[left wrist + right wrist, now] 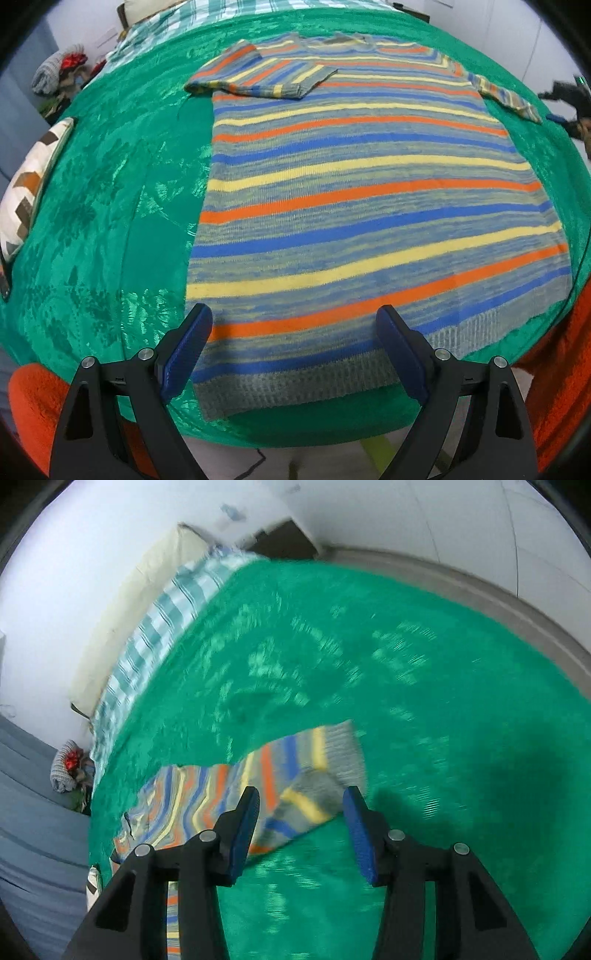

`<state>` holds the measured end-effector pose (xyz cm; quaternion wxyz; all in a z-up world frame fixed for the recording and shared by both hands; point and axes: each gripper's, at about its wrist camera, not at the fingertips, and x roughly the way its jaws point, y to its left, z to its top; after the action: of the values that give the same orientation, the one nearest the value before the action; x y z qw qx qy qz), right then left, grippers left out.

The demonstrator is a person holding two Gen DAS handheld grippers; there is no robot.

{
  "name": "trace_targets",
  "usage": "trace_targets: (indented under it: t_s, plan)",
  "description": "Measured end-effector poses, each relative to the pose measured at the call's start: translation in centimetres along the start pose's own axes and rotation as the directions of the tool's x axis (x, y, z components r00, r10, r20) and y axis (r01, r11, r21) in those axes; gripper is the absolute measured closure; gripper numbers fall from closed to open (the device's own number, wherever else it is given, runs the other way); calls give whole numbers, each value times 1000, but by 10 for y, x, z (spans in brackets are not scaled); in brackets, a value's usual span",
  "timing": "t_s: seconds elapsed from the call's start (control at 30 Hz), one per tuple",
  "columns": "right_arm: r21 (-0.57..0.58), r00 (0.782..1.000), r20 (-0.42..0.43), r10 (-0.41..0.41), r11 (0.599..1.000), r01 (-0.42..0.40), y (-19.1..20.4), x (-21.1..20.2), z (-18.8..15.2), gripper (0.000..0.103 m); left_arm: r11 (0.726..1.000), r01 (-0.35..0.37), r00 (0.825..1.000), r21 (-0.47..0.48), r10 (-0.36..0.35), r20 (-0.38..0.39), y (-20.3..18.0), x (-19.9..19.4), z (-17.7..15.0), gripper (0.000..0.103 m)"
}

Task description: Fold small clothes

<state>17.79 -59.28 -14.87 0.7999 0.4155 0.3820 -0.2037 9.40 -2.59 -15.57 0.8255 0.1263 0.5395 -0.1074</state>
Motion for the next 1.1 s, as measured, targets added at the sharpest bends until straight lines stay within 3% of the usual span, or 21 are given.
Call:
trace_targets:
  t_s: [0.13,0.2,0.23,0.27,0.3,0.5,0.53,0.6,0.63,0.67,0.73,0.8,0.83,0.87,0.9,1.1]
  plan:
    - [-35,988,-22,-153,988,152,37,31,0,46,1000,-13,1000,2,13,-25,-1,9,-2,12]
    - [-126,969,-29,-246,962,240,53,52,-8,47,1000,-13,999,-4,13,-38,1,12,-2,12]
    - [-184,953,-21,-303,938,294,58,58,-13,58,1000,-19,999,-8,19,-38,4,11,-2,12]
    - [-236,931,0,-365,905,354,59,62,-19,77,1000,-24,999,-11,23,-36,6,11,-2,12]
    - [-255,918,19,-396,886,388,57,59,-24,82,1000,-26,999,-17,26,-31,9,9,-2,12]
    - [-159,911,-20,-411,901,403,-9,-2,-51,82,998,-1,1000,-56,-1,-29,20,9,-2,12]
    - [-142,915,-25,-402,908,395,-17,-8,-52,81,998,4,999,-59,-6,-31,19,10,-1,12]
    - [-89,950,-12,-312,947,310,-28,-19,-41,71,998,11,999,-56,-13,-36,16,12,-1,12]
    - [-72,966,-9,-258,964,257,-28,-19,-33,54,999,12,999,-51,-13,-38,14,13,-1,12]
    - [-41,984,-2,-180,983,180,-30,-15,-24,45,999,9,999,-41,-10,-38,11,13,-1,12]
    - [10,997,-6,-82,997,82,-32,5,-8,46,1000,-3,1000,-24,2,-31,7,11,-2,12]
    - [28,998,-48,-49,998,50,-33,36,6,46,1000,-14,1000,-11,14,-21,5,8,-2,12]
    - [6,995,-85,-46,999,47,-29,51,10,55,1000,-21,1000,-7,20,-19,4,8,-2,12]
    - [-37,992,-94,-80,996,77,-23,56,9,87,1000,-26,999,-6,25,-20,5,8,-3,12]
    - [-101,986,-88,-141,986,132,-15,58,11,100,1000,-30,999,-6,29,-21,6,8,-4,12]
    - [-207,948,-18,-317,929,307,-7,41,12,103,1000,-18,999,-16,18,-50,8,17,-5,12]
